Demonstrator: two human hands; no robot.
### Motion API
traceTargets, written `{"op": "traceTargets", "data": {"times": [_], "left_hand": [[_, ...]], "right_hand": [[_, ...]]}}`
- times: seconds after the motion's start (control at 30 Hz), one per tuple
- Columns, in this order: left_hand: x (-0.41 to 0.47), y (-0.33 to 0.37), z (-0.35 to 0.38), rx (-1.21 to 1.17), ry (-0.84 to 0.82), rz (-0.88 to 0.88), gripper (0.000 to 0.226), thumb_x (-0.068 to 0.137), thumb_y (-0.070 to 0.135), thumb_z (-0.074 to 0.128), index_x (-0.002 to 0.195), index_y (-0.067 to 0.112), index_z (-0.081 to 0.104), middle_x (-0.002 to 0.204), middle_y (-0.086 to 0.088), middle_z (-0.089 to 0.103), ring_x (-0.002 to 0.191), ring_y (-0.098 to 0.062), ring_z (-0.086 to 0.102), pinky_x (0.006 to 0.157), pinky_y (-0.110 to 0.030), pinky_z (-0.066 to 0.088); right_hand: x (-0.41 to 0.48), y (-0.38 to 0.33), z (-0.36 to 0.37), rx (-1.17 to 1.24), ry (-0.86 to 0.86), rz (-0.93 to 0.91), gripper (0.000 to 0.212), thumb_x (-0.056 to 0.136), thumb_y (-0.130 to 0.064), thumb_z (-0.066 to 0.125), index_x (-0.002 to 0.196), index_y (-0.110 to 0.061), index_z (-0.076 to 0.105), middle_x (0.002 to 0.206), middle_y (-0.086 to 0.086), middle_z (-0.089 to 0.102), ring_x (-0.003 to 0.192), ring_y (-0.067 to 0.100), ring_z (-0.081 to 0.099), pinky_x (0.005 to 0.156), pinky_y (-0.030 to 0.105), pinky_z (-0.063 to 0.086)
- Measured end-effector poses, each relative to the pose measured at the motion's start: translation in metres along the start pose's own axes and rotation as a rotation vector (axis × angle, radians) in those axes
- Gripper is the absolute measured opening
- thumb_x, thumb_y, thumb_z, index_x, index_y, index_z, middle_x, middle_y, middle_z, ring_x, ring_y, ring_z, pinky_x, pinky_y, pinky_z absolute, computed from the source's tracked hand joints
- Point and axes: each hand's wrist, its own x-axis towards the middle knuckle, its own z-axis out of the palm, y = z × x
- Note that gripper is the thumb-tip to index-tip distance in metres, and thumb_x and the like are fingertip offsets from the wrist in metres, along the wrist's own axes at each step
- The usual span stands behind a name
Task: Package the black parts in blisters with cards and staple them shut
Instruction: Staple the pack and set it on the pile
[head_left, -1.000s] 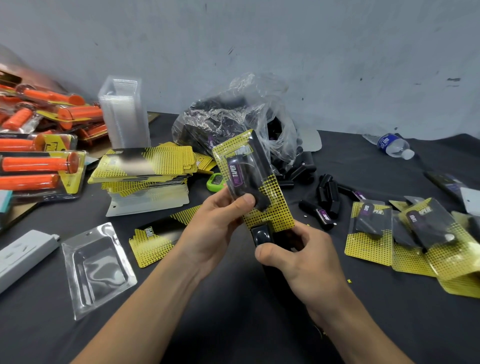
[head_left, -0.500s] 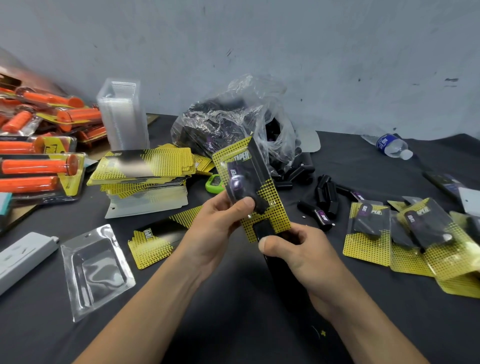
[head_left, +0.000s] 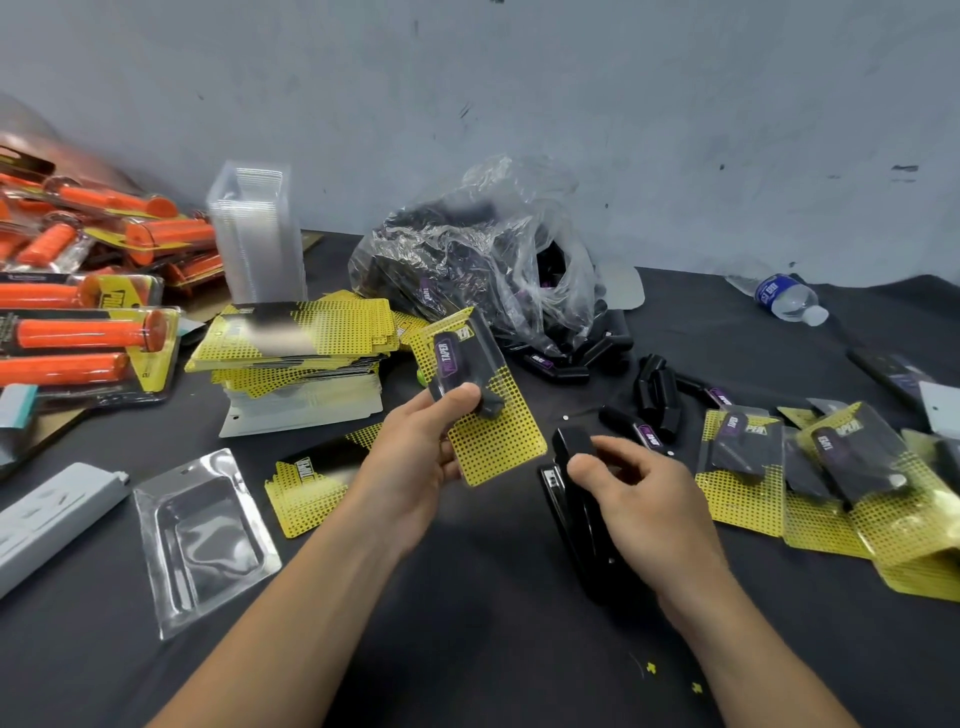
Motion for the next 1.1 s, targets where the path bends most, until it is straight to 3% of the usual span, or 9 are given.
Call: {"op": "traceTargets", "data": {"times": [0.13,0.2,0.33,0.47,0.6,0.73,0.93,1.0,1.1], "left_hand": [[-0.004,0.001,0.003,0.054,-0.105,-0.009,0.039,0.083,0.029,0.073,0.118,0.012,0.071,0.11,-0.017,0.077,0.097,-0.033,0.073,0.096,-0.054,0.055],[-0.006,0.0,0.004,0.074,-0.163,-0.012,0.04,0.079,0.026,0.079,0.115,0.01,0.073,0.112,-0.019,0.076,0.099,-0.034,0.073,0.097,-0.057,0.055],[-0.008,-0.005,0.007,0.079,-0.271,0.0,0.035,0.082,0.03,0.075,0.112,0.011,0.078,0.117,-0.021,0.075,0.105,-0.035,0.072,0.096,-0.055,0.057],[-0.009,-0.008,0.006,0.149,-0.329,0.016,0.042,0.078,0.023,0.084,0.118,0.01,0.076,0.121,-0.019,0.073,0.109,-0.032,0.071,0.093,-0.044,0.058],[-0.008,-0.012,0.006,0.33,-0.254,0.02,0.007,0.087,0.007,0.078,0.087,0.013,0.083,0.083,-0.007,0.076,0.069,-0.014,0.067,0.058,-0.018,0.051],[-0.008,-0.011,0.006,0.47,-0.185,0.055,0.011,0.087,0.014,0.079,0.079,0.019,0.083,0.074,-0.005,0.074,0.069,-0.009,0.064,0.054,-0.016,0.042],[-0.006,-0.012,0.006,0.511,-0.177,0.063,0.006,0.078,0.023,0.08,0.074,0.02,0.082,0.065,-0.002,0.068,0.061,-0.009,0.057,0.055,-0.019,0.04],[-0.005,-0.012,0.005,0.51,-0.217,0.07,0.007,0.075,0.025,0.079,0.075,0.019,0.082,0.065,-0.001,0.067,0.059,-0.008,0.055,0.055,-0.017,0.042],[-0.003,-0.01,0.001,0.515,-0.226,0.079,0.007,0.08,0.013,0.082,0.074,0.016,0.082,0.064,0.0,0.067,0.058,-0.008,0.055,0.056,-0.017,0.044]], "right_hand": [[-0.01,-0.003,0.002,-0.016,0.141,-0.308,0.02,0.084,-0.049,0.076,0.104,-0.043,0.075,0.101,-0.023,0.07,0.101,-0.001,0.062,0.081,0.016,0.044],[-0.013,-0.008,0.002,-0.001,0.097,-0.372,0.008,0.083,-0.048,0.077,0.085,-0.041,0.076,0.1,-0.031,0.069,0.106,-0.006,0.06,0.083,0.007,0.04],[-0.011,-0.008,0.005,0.004,0.012,-0.387,0.014,0.084,-0.033,0.079,0.071,-0.039,0.077,0.106,-0.05,0.06,0.114,-0.022,0.047,0.088,-0.007,0.026],[-0.001,-0.003,0.008,0.258,0.032,-0.302,0.022,0.089,-0.014,0.079,0.073,-0.029,0.081,0.101,-0.044,0.066,0.107,-0.02,0.057,0.081,-0.004,0.038],[0.002,-0.001,0.012,0.351,0.024,-0.288,0.027,0.09,-0.008,0.076,0.074,-0.028,0.081,0.099,-0.042,0.069,0.104,-0.018,0.061,0.082,0.0,0.044],[0.005,0.003,0.012,0.305,0.013,-0.281,0.032,0.088,-0.011,0.079,0.069,-0.037,0.081,0.1,-0.052,0.062,0.105,-0.026,0.056,0.085,0.002,0.044],[0.002,0.002,0.014,0.17,0.036,-0.278,0.026,0.084,-0.028,0.082,0.081,-0.053,0.077,0.111,-0.054,0.057,0.118,-0.026,0.047,0.092,0.004,0.034],[0.002,0.002,0.015,0.225,0.053,-0.301,0.036,0.085,-0.022,0.082,0.083,-0.057,0.076,0.114,-0.048,0.061,0.12,-0.021,0.051,0.1,0.013,0.039],[0.004,0.004,0.014,0.411,-0.027,-0.312,0.03,0.09,-0.002,0.075,0.085,-0.031,0.083,0.117,-0.024,0.073,0.119,-0.001,0.064,0.107,0.036,0.049]]}}
